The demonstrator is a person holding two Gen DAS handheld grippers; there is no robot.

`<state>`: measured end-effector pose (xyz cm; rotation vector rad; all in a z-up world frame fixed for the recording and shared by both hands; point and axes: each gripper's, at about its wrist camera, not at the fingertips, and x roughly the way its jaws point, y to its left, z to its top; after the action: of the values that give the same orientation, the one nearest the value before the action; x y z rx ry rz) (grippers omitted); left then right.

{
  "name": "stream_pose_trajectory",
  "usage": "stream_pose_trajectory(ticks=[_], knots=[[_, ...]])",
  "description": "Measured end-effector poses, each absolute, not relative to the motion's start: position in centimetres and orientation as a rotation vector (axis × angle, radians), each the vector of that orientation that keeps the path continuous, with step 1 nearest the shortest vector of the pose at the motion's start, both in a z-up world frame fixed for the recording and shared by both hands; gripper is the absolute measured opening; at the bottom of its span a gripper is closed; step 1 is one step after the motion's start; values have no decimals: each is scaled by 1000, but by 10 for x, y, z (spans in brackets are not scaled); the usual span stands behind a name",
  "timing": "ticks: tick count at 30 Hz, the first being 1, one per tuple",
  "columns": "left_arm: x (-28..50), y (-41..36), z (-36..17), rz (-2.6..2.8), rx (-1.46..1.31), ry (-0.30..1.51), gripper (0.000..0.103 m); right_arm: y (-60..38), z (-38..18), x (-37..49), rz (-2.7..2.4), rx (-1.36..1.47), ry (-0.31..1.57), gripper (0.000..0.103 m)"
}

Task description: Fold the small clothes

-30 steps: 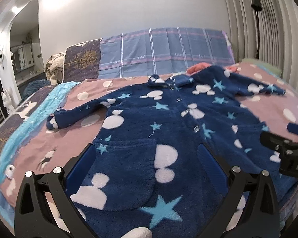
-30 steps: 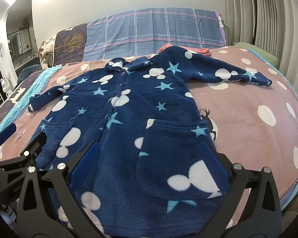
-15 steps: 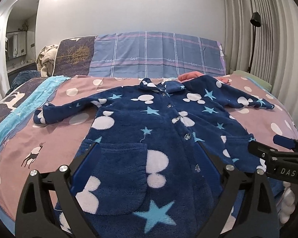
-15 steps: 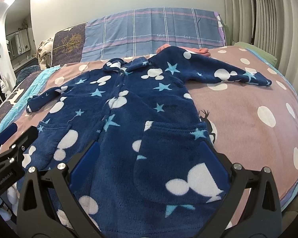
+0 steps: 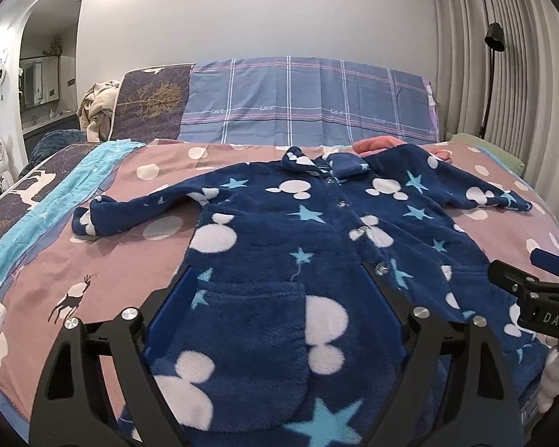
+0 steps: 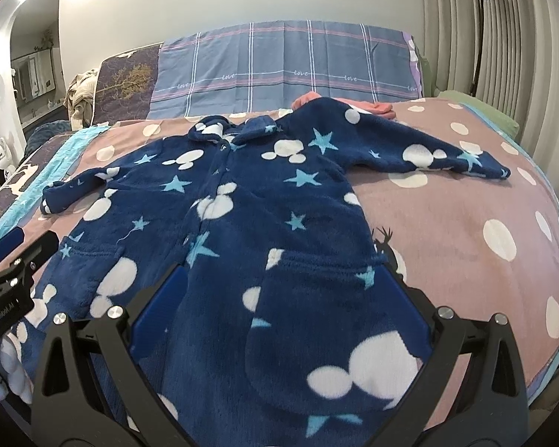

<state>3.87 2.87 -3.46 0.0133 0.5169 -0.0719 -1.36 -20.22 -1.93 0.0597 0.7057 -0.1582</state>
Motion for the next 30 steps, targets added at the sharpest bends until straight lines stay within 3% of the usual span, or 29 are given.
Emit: stream_pose_trajectory(ticks=[10, 13, 30], knots=[[69, 56, -37, -43, -13, 546, 81, -196, -17, 11, -162, 8, 699, 101], [81, 71, -38, -28, -19, 554, 75, -189, -17, 24, -164, -35, 710, 94], [166, 192, -47, 252, -33, 620, 74, -142, -34, 111, -127, -223, 754, 93]])
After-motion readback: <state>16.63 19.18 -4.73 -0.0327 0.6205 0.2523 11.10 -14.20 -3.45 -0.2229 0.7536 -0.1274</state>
